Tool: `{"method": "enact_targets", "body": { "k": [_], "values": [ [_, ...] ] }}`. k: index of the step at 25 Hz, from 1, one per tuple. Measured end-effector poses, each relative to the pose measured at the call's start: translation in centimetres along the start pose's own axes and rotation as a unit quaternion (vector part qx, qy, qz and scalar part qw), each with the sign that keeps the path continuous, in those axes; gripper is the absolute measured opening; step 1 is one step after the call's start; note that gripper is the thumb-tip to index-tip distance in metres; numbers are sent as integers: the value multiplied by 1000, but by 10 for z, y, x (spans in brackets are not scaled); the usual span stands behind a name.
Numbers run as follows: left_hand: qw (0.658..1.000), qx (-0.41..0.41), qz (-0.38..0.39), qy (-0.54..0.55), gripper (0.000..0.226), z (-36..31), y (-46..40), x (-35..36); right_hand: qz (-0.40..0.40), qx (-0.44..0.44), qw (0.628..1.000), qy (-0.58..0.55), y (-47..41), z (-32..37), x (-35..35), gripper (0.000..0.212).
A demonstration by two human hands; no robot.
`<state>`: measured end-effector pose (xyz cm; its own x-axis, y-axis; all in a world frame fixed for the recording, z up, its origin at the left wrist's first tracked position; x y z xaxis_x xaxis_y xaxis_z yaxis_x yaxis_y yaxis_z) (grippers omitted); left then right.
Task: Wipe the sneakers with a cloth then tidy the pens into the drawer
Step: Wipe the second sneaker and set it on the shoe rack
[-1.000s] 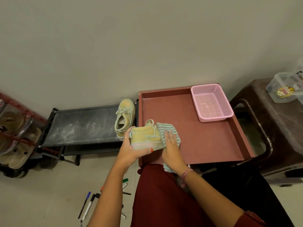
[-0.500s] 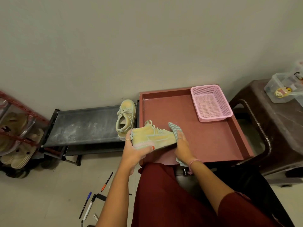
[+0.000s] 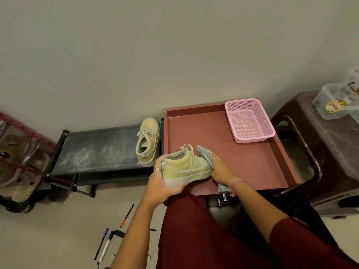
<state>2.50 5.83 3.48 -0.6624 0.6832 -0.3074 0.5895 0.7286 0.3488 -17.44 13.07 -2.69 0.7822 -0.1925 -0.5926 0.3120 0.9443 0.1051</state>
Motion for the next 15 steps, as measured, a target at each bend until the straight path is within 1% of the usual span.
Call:
{"method": "enact_targets", "body": {
  "k": [2,4,6,7,8,9,10,11,12,13,14,15],
  "values": [
    [1000,-7,-11,-18,93,8,-4,-2,10,7,1000,-21,-5,15,9,67],
    [999,-12,-9,-46,98,21,-10,-3,-2,28,993,-111,1,26,13,66],
    [996,-17,-9,-82,105,33,-14,-2,-4,25,981,-191,10,32,12,68],
    [995,-19,-12,-93,105,37,-16,0,-12,29,975,-220,13,32,9,69],
    [995,-16,-18,-99,102,40,-18,1,-35,44,966,-251,15,28,2,69],
    [995,-12,-22,-100,97,41,-19,3,-76,64,957,-272,13,21,-9,68],
    [995,-6,-26,-99,92,40,-20,5,-122,77,952,-269,10,15,-21,66],
    [995,-2,-30,-98,88,39,-22,8,-160,74,957,-229,7,11,-33,65],
    [995,0,-35,-99,85,38,-24,11,-180,54,966,-177,3,13,-43,65],
    [994,0,-41,-102,84,37,-27,13,-182,14,975,-126,-2,17,-47,65],
    [993,1,-47,-108,84,35,-30,16,-157,-32,984,-80,-5,25,-44,66],
    [992,2,-53,-111,84,33,-33,19,-107,-76,991,-24,-8,31,-32,67]
  ]
}}
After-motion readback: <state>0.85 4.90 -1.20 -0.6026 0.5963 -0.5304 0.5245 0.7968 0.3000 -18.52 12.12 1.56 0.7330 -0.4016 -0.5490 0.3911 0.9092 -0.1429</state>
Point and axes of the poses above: each hand's wrist, its own y-axis away from the middle knuckle, its own x-axis out of the palm, z = x × y, the point moved 5 cm from there along -y, towards the middle knuckle, and after that the axes turned 9 degrees about -x, right-handed, at the moved point
